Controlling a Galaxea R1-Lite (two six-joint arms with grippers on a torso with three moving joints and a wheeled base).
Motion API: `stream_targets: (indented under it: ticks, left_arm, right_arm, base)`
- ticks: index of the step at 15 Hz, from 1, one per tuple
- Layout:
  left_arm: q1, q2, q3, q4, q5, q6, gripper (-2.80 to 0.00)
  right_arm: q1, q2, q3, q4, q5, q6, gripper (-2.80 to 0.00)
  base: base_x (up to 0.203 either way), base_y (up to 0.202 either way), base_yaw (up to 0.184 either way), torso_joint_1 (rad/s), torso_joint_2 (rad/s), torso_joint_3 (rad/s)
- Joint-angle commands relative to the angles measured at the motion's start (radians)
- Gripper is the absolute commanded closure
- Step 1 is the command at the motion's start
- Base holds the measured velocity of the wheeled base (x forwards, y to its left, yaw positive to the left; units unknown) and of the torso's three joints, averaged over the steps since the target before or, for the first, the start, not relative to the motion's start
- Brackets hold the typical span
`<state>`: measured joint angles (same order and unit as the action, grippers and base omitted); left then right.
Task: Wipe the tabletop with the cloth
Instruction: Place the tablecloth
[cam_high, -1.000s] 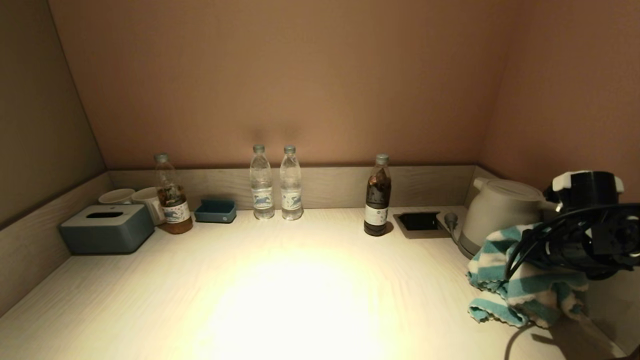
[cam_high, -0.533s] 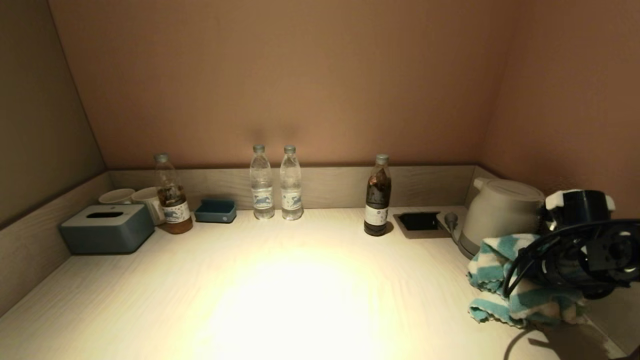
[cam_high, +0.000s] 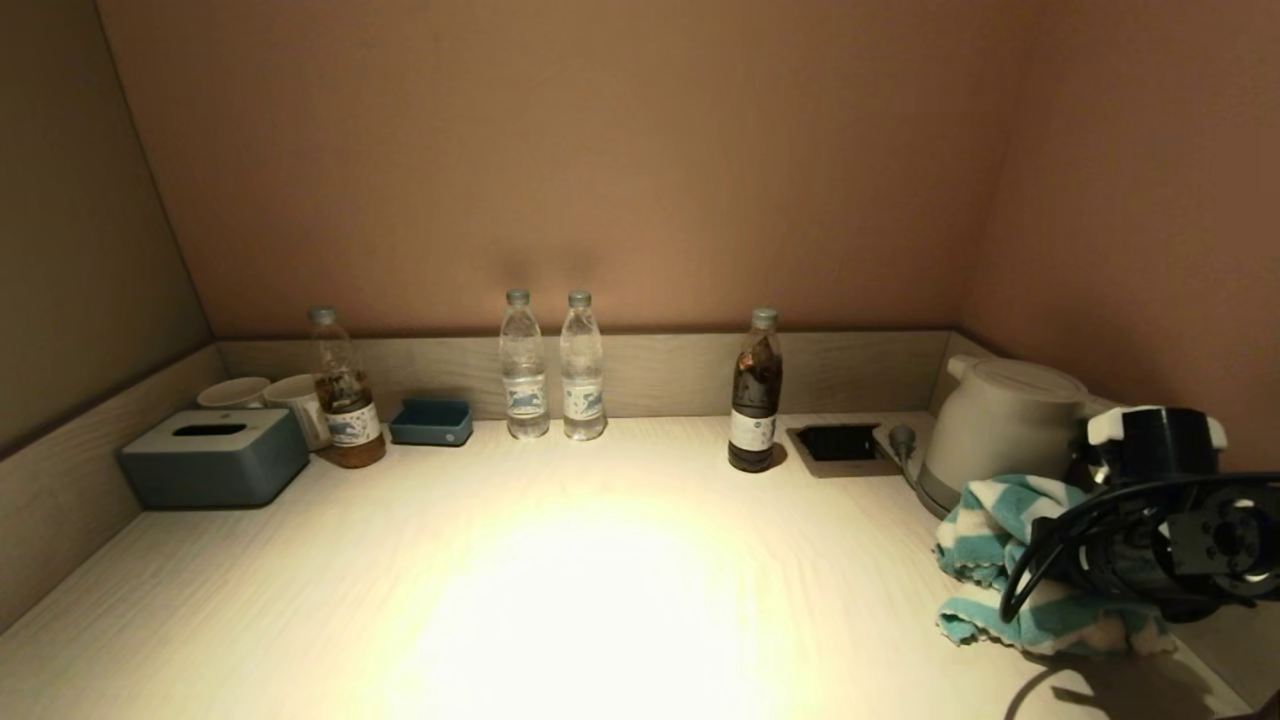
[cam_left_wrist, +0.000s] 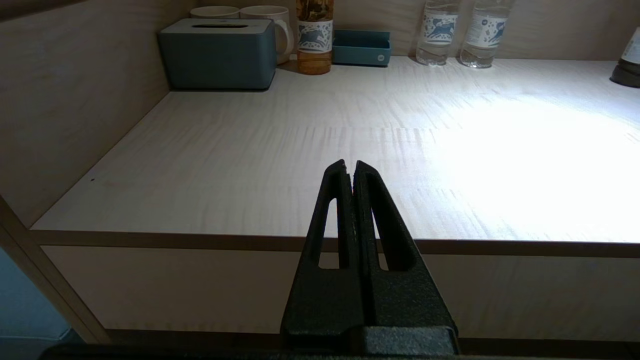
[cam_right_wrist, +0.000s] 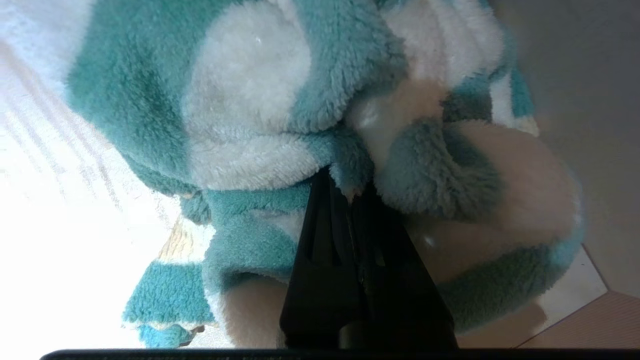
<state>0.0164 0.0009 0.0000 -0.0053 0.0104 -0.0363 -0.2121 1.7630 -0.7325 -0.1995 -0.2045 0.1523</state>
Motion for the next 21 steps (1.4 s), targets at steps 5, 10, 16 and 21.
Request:
stream_targets:
  ticks: [5, 10, 16, 21]
  left_arm:
    - [0.000, 0.001, 0.000, -0.001, 0.000, 0.000, 0.00]
    - [0.000, 0.001, 0.000, -0.001, 0.000, 0.000, 0.00]
    - [0.000, 0.001, 0.000, -0.001, 0.000, 0.000, 0.00]
    - [0.000, 0.001, 0.000, -0.001, 0.000, 0.000, 0.00]
  right_arm:
    - [0.014, 0.000, 0.018, -0.001, -0.001, 0.000, 0.00]
    - [0.022, -0.009, 0.028, -0.001, -0.003, -0.002, -2.80]
    - [0.023, -0.048, 0.039, -0.001, -0.002, 0.002, -2.80]
    - [0.044, -0.206, 0.045, 0.008, -0.002, -0.006, -2.80]
  base:
    - [0.000, 0.000, 0.000, 0.000, 0.00, 0.000]
    - [0.000, 0.000, 0.000, 0.000, 0.00, 0.000]
    - [0.000, 0.000, 0.000, 0.000, 0.00, 0.000]
    - [0.000, 0.000, 0.000, 0.000, 0.00, 0.000]
